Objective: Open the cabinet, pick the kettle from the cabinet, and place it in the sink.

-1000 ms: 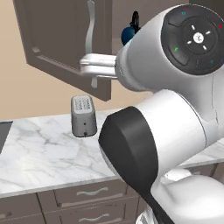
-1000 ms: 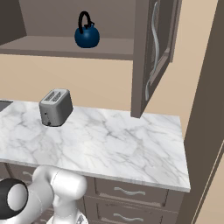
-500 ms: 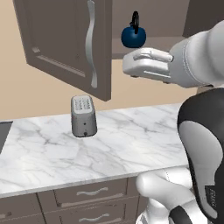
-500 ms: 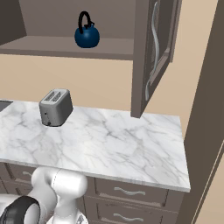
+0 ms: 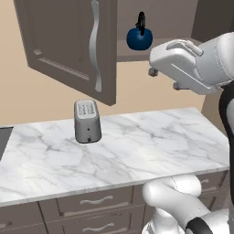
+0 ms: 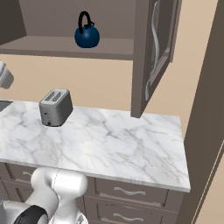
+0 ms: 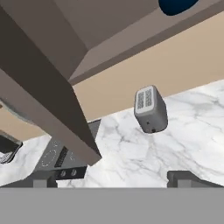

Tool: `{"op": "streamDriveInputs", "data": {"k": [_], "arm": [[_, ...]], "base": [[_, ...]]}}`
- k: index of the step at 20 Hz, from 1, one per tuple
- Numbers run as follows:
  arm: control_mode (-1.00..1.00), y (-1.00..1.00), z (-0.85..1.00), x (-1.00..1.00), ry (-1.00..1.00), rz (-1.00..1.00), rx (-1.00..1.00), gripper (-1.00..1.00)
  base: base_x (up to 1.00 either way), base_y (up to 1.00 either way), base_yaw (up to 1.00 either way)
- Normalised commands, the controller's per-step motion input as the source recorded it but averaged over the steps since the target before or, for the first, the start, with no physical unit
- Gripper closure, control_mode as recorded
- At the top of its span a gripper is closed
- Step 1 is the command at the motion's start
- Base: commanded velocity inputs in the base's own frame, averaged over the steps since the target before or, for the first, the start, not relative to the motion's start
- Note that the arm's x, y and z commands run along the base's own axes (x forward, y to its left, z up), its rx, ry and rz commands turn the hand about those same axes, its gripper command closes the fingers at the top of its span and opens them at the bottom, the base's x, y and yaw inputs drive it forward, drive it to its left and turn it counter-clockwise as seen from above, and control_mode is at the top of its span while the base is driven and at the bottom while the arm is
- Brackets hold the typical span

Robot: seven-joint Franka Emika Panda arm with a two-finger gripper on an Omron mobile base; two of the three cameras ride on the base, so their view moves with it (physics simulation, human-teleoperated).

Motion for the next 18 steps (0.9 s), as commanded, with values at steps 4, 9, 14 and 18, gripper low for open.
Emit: {"op": "streamDriveInputs", "data": {"k": [4,9,14,18], "arm": [[-1.0,0.0,-0.09,0.42,0.04,0.06,0.19,-1.0],[-1.0,0.05,-0.15,0.4,0.05,0.05,0.15,-1.0],[-1.0,0.16,-0.08,0.41,0.02,0.05,0.12,-1.0],[-1.0,0.29,0.0,0.36,0.0,0.06,0.1,-1.0]], "base": [[0.0,0.0,0.0],[0.0,0.0,0.0],[0.0,0.0,0.0],[0.0,0.0,0.0]]}}
